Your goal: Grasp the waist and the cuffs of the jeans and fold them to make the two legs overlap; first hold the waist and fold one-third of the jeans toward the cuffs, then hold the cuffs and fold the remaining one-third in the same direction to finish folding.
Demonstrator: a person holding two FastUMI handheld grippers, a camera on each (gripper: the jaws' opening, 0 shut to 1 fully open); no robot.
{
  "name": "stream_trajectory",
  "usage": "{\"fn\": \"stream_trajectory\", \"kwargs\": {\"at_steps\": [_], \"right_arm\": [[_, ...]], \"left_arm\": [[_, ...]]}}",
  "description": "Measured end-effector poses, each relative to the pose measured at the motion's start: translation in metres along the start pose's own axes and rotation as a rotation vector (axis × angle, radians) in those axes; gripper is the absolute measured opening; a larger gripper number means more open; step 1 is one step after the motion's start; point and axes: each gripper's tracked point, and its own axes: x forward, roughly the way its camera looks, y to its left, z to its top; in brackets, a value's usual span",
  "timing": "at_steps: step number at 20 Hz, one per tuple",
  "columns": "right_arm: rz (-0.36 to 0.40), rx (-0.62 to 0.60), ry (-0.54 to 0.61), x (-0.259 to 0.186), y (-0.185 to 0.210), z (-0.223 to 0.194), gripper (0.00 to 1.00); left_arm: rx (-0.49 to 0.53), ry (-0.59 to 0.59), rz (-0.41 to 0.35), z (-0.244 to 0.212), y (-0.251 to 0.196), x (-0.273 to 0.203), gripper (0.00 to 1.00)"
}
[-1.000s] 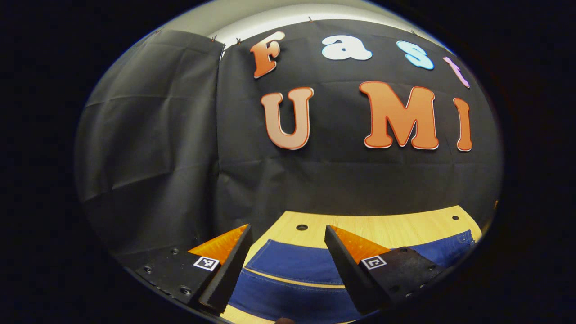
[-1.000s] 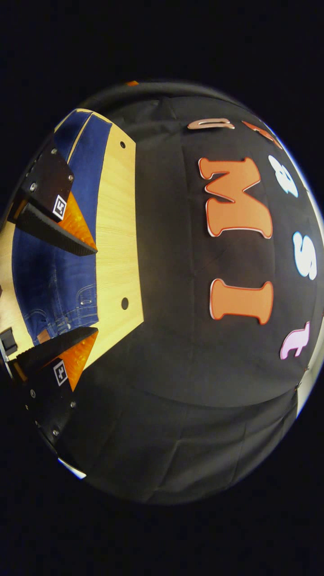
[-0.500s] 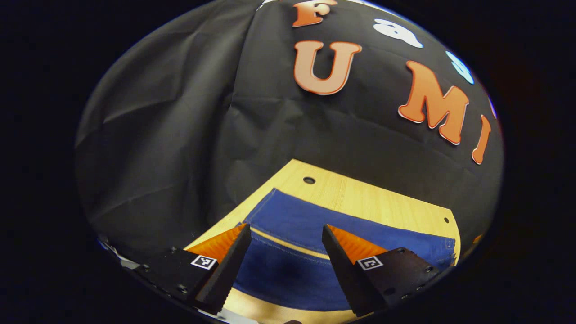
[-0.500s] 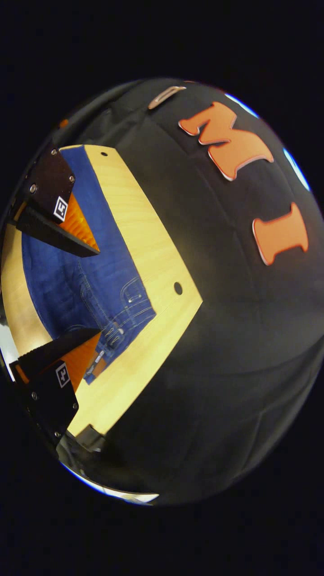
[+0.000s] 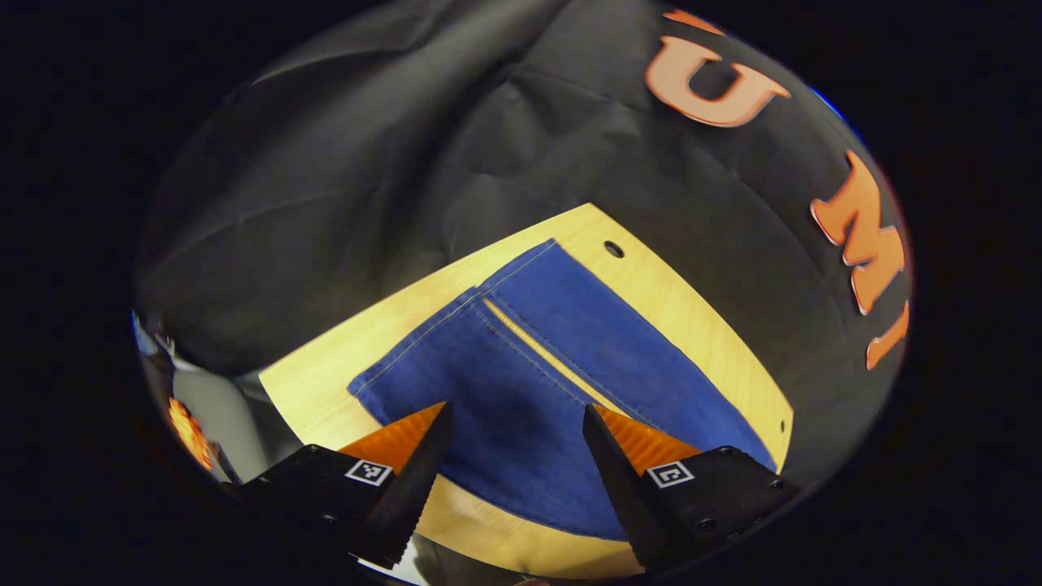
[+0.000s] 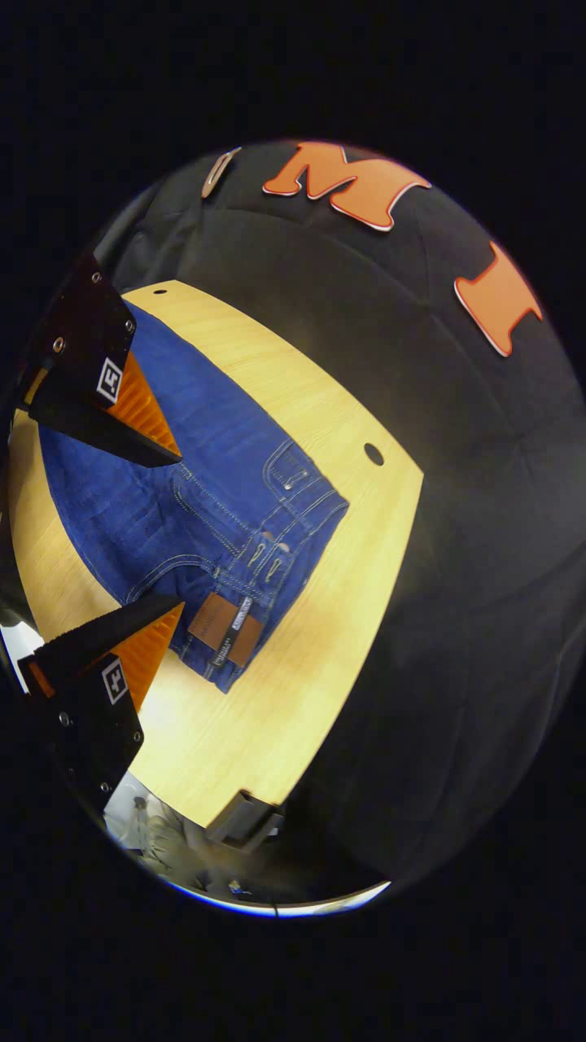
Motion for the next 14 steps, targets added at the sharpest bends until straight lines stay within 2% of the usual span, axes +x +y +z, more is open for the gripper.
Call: {"fn": "stream_trajectory", "kwargs": {"at_steps": [5,10,14], "right_arm": [[-0.014,0.037,0.066,0.020,-0.012,-0.010,0.98],[-0.010,0.086,0.098,0.029,-0.022,-0.016,0.98],[-0.011,0.134,0.116,0.033,-0.036,-0.018,0.98]], "left_arm": [[-0.210,0.086,0.033,-0.005,0.029,-0.002,0.98],[-0.315,0.118,0.039,-0.005,0.055,0.008,0.98],[-0.376,0.126,-0.001,-0.005,0.066,0.012,0.98]]}}
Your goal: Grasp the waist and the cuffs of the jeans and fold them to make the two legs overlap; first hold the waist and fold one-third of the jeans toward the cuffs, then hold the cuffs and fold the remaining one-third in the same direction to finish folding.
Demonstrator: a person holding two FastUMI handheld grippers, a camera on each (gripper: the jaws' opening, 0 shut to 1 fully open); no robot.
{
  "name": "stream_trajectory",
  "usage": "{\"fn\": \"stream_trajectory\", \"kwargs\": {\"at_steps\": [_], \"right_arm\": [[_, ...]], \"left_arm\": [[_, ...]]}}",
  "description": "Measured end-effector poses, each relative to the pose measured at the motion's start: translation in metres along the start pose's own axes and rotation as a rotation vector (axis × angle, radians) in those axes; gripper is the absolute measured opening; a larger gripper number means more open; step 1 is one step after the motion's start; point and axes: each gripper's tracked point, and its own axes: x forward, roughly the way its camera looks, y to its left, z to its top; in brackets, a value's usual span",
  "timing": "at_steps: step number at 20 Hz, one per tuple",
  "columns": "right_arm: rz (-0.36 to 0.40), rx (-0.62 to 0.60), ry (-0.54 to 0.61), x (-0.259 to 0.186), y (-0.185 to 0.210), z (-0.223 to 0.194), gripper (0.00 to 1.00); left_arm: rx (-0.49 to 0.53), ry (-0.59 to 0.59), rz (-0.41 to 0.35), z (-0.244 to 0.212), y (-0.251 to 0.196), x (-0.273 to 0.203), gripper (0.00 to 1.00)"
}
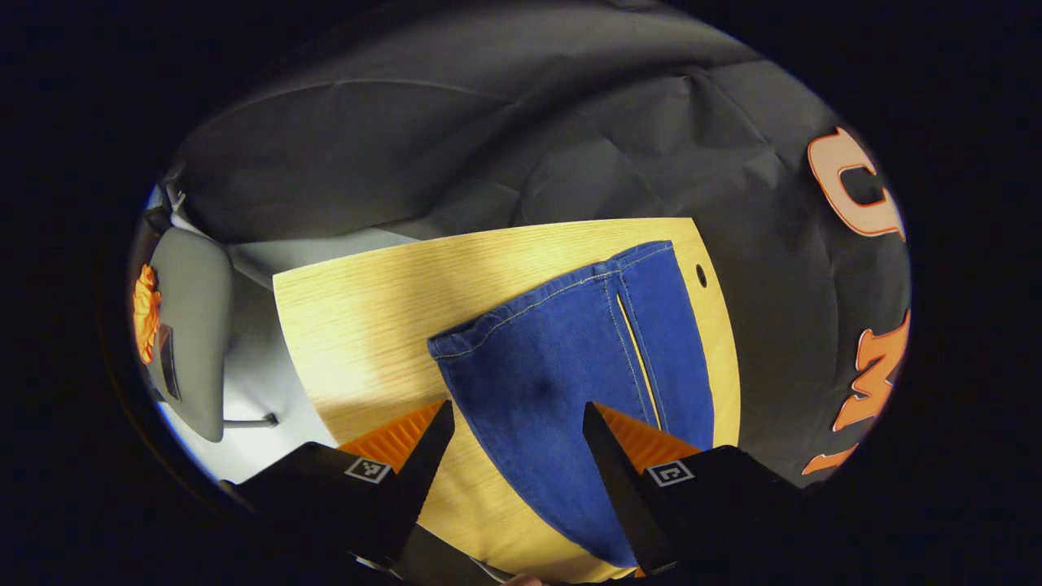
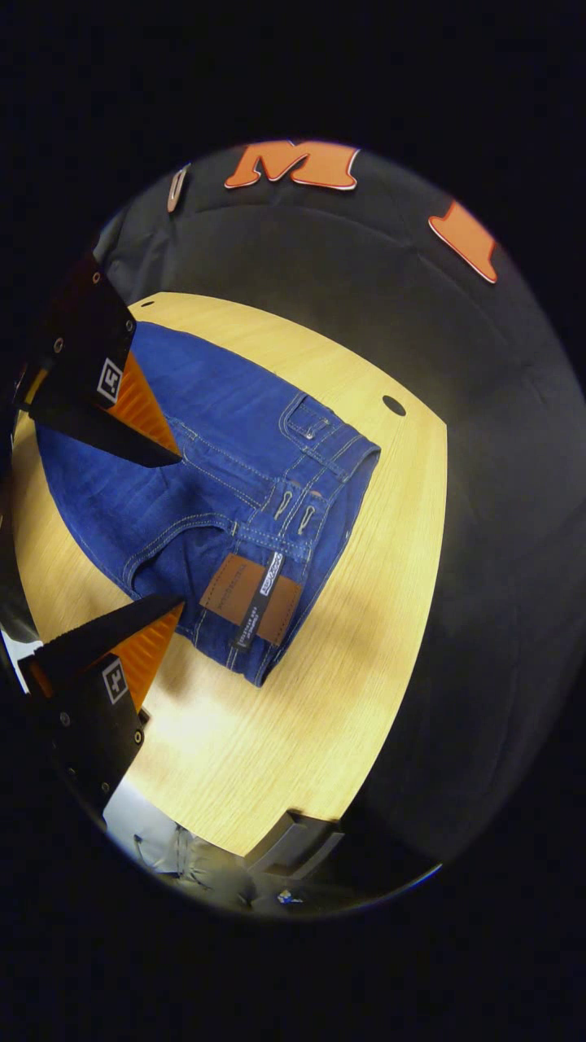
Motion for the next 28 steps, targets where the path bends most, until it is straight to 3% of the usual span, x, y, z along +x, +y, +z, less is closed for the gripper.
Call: {"fn": "stream_trajectory", "kwargs": {"at_steps": [8,10,11,12,16,17,19,20,21,24,25,26,27,28], "right_arm": [[-0.006,0.054,-0.005,0.003,-0.022,0.002,0.97],[-0.006,0.072,-0.005,0.005,-0.027,0.000,0.98],[0.000,0.075,-0.009,0.007,-0.027,0.000,0.98],[0.002,0.078,-0.007,0.011,-0.028,-0.001,0.98],[0.047,0.088,0.002,0.018,-0.021,0.000,0.97],[0.052,0.088,0.001,0.019,-0.020,0.001,0.97],[0.049,0.083,0.004,0.023,-0.020,0.001,0.94],[0.029,0.081,0.010,0.023,-0.026,0.000,0.88],[0.002,0.093,0.008,0.028,-0.033,0.000,0.75],[0.004,0.209,-0.001,0.028,-0.034,0.001,0.30],[0.025,0.224,-0.009,0.029,-0.029,0.001,0.14],[0.027,0.224,-0.015,0.030,-0.030,0.000,0.17],[0.036,0.238,-0.029,0.029,-0.028,0.001,0.09],[0.042,0.252,-0.025,0.027,-0.027,0.001,0.09]], "left_arm": [[0.011,-0.029,-0.130,0.016,-0.027,0.027,0.94],[0.012,-0.024,-0.129,0.017,-0.028,0.035,0.89],[0.009,-0.022,-0.122,0.019,-0.029,0.041,0.77],[0.008,-0.020,-0.116,0.019,-0.029,0.044,0.72],[-0.008,-0.025,-0.085,0.024,-0.023,0.052,0.00],[0.009,-0.031,-0.081,0.022,-0.023,0.052,0.05],[0.032,-0.036,-0.069,0.024,-0.023,0.054,0.05],[0.044,-0.040,-0.068,0.024,-0.025,0.056,0.05],[0.055,-0.043,-0.071,0.026,-0.027,0.055,0.05],[0.095,-0.059,-0.051,0.022,-0.028,0.051,0.05],[0.094,-0.063,-0.031,0.032,-0.024,0.016,0.03],[0.104,-0.056,-0.055,0.022,-0.033,0.049,0.02],[0.114,-0.072,-0.050,0.026,-0.034,0.044,0.02],[0.114,-0.064,-0.044,0.028,-0.034,0.047,0.02]]}}
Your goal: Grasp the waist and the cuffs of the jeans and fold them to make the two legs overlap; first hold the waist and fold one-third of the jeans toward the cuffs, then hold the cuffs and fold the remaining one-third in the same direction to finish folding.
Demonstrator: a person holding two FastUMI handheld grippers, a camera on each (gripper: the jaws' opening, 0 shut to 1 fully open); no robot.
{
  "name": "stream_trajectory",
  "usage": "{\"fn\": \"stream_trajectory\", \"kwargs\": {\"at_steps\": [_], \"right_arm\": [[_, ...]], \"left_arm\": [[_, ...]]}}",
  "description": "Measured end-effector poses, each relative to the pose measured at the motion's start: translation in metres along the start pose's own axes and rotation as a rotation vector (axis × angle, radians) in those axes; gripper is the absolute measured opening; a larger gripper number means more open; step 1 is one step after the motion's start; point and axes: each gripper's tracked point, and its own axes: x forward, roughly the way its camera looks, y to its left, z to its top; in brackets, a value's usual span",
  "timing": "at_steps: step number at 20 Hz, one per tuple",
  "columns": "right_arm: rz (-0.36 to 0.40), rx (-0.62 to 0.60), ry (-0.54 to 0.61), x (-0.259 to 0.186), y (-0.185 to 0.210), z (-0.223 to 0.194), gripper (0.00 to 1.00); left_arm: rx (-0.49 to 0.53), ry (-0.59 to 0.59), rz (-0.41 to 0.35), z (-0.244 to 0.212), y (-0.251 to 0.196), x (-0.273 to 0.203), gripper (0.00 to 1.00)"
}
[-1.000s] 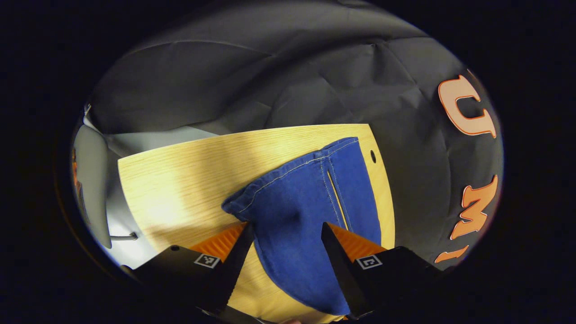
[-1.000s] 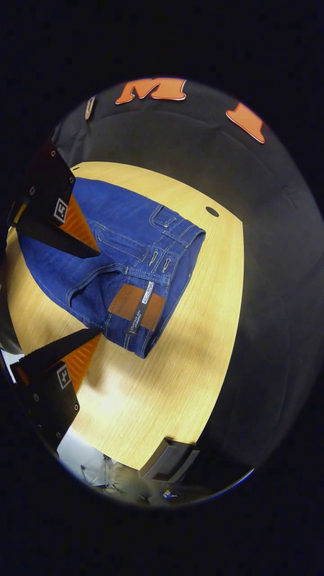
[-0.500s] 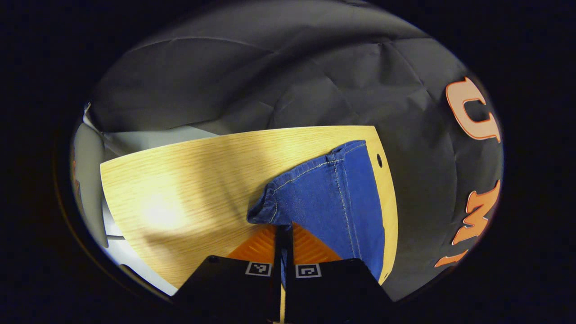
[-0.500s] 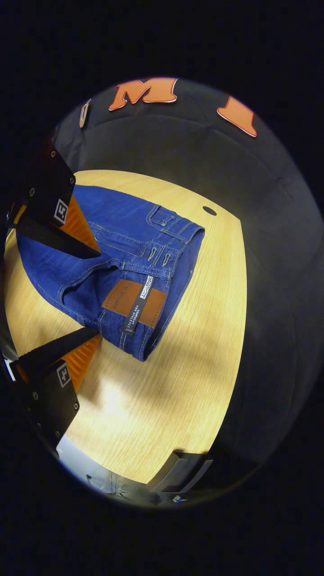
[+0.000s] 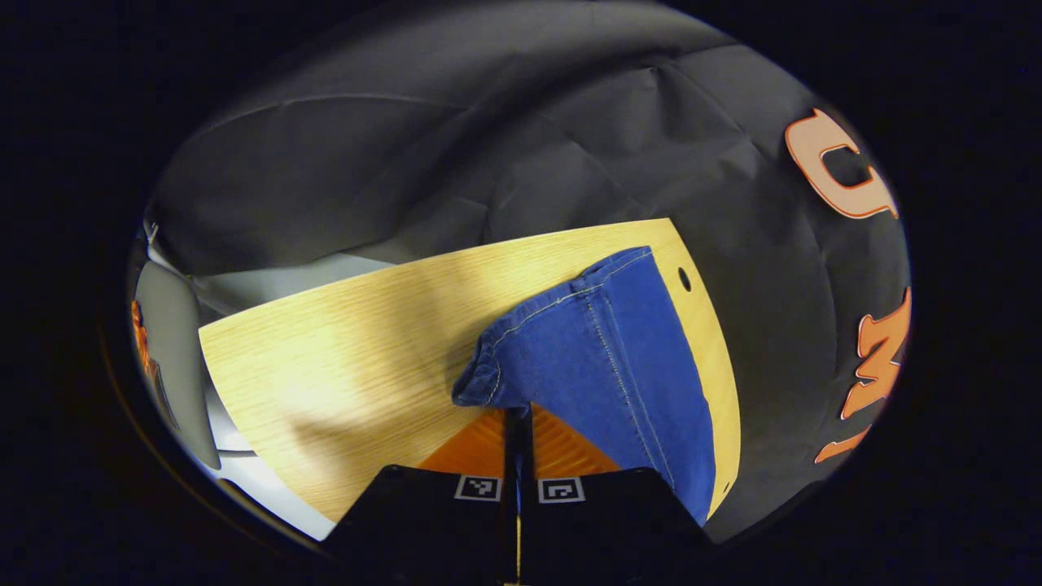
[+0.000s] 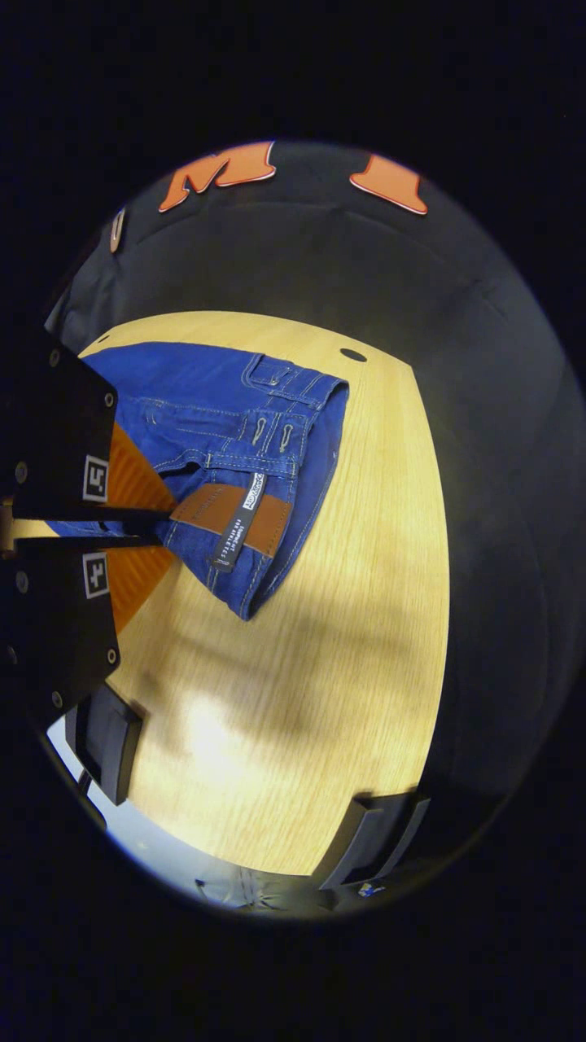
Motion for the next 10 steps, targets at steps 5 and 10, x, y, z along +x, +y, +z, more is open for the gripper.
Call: {"fn": "stream_trajectory", "kwargs": {"at_steps": [5,10], "right_arm": [[0.068,0.050,-0.010,-0.020,0.017,0.007,0.07],[0.125,0.101,0.035,-0.039,0.053,0.018,0.06]], "left_arm": [[0.014,-0.014,0.004,0.003,-0.008,-0.021,0.02],[0.064,-0.039,0.010,0.018,-0.034,-0.046,0.02]]}}
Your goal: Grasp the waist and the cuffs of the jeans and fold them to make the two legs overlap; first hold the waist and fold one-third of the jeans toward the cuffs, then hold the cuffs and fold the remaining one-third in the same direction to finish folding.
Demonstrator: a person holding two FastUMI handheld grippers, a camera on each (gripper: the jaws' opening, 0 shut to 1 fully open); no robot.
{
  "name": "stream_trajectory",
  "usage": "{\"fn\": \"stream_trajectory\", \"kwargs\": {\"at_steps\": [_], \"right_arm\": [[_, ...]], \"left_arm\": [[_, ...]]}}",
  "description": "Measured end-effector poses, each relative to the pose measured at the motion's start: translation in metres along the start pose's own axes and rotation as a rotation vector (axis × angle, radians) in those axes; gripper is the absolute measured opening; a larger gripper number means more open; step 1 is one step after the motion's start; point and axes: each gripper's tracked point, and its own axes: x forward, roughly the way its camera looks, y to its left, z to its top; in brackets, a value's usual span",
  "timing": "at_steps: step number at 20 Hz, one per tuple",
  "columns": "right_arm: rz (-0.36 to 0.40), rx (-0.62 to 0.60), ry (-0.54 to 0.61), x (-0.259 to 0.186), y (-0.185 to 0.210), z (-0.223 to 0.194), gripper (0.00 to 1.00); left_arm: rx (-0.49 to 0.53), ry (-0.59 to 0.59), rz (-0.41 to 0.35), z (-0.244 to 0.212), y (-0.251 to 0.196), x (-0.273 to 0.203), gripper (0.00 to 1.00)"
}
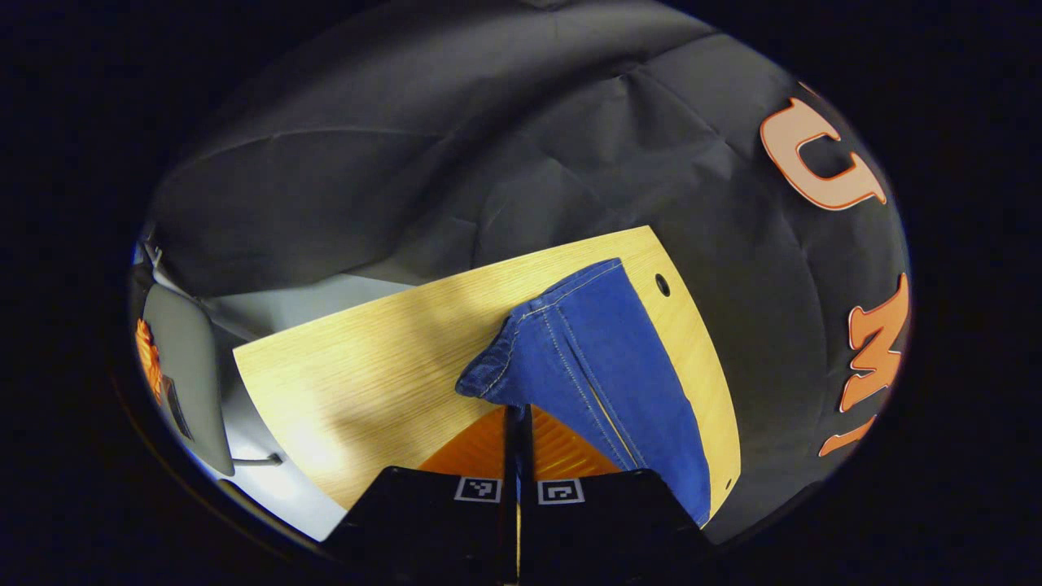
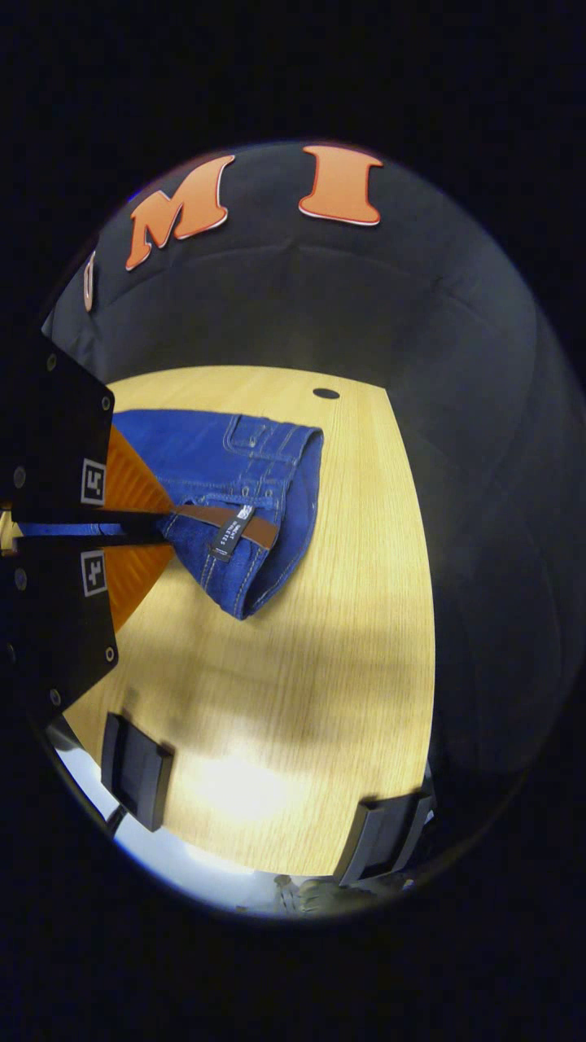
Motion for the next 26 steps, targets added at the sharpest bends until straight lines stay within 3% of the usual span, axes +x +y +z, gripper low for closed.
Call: {"fn": "stream_trajectory", "kwargs": {"at_steps": [3,6,13,20,26], "right_arm": [[0.031,-0.049,0.045,-0.001,0.032,0.002,0.06],[0.006,-0.067,0.070,0.011,0.050,0.008,0.06],[0.004,0.016,0.069,0.038,0.099,0.012,0.06],[-0.024,0.048,0.039,0.070,0.129,0.032,0.06],[-0.064,0.068,0.040,0.106,0.149,0.045,0.06]], "left_arm": [[0.037,0.002,0.032,0.007,-0.016,-0.013,0.01],[-0.012,-0.011,0.043,0.019,-0.042,-0.017,0.02],[-0.041,0.060,0.098,0.052,-0.081,0.011,0.01],[0.217,0.195,0.144,0.074,-0.130,0.072,0.02],[0.312,0.276,0.164,0.085,-0.154,0.127,0.02]]}}
